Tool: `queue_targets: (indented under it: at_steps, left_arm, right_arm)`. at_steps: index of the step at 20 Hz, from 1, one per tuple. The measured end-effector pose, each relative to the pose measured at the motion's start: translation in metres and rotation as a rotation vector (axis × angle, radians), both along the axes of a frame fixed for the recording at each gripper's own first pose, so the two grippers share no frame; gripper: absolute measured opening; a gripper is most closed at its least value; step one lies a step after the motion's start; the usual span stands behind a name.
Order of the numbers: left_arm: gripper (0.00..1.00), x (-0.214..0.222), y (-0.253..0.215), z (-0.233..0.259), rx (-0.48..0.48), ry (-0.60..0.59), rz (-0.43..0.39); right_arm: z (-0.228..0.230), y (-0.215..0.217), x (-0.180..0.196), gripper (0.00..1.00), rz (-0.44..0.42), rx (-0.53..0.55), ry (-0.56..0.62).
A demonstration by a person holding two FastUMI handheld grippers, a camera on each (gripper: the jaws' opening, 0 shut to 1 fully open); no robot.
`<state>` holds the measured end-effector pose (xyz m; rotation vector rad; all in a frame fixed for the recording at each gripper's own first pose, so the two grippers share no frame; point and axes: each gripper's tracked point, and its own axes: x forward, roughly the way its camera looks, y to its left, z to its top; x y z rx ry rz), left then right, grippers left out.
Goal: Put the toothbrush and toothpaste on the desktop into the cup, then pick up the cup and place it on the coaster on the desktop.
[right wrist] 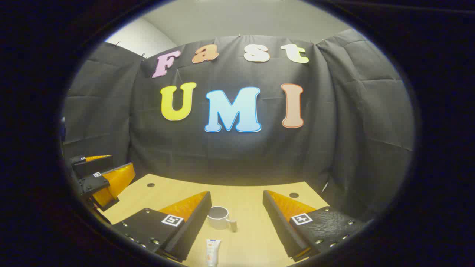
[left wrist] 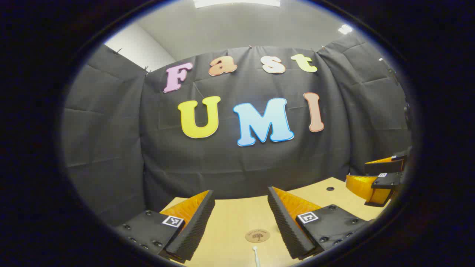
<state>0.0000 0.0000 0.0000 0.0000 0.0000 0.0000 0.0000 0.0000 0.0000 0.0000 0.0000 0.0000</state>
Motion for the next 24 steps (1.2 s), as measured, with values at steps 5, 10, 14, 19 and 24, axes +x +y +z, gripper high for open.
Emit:
queue_targets:
  at_steps: [5,10,14,19,24]
  left_arm:
    - [0.95,0.014,-0.006,-0.009,-0.009,0.028,-0.02]
    - [0.95,0.024,-0.012,-0.014,-0.008,0.033,-0.041]
    - [0.95,0.035,-0.017,-0.029,-0.016,0.08,-0.055]
    - [1.0,0.041,-0.023,-0.082,-0.056,0.23,-0.084]
    - [0.95,0.045,-0.022,-0.136,-0.014,0.336,-0.071]
  right_arm:
    - [-0.006,0.013,0.01,0.91,0.014,-0.002,0.028]
    - [-0.013,0.021,0.02,0.9,0.036,-0.009,0.059]
    - [-0.027,0.023,0.031,0.9,0.043,0.001,0.113]
    - [-0.075,0.036,0.048,0.9,0.095,-0.012,0.301]
    - [-0.117,0.054,0.057,0.88,0.129,0.03,0.424]
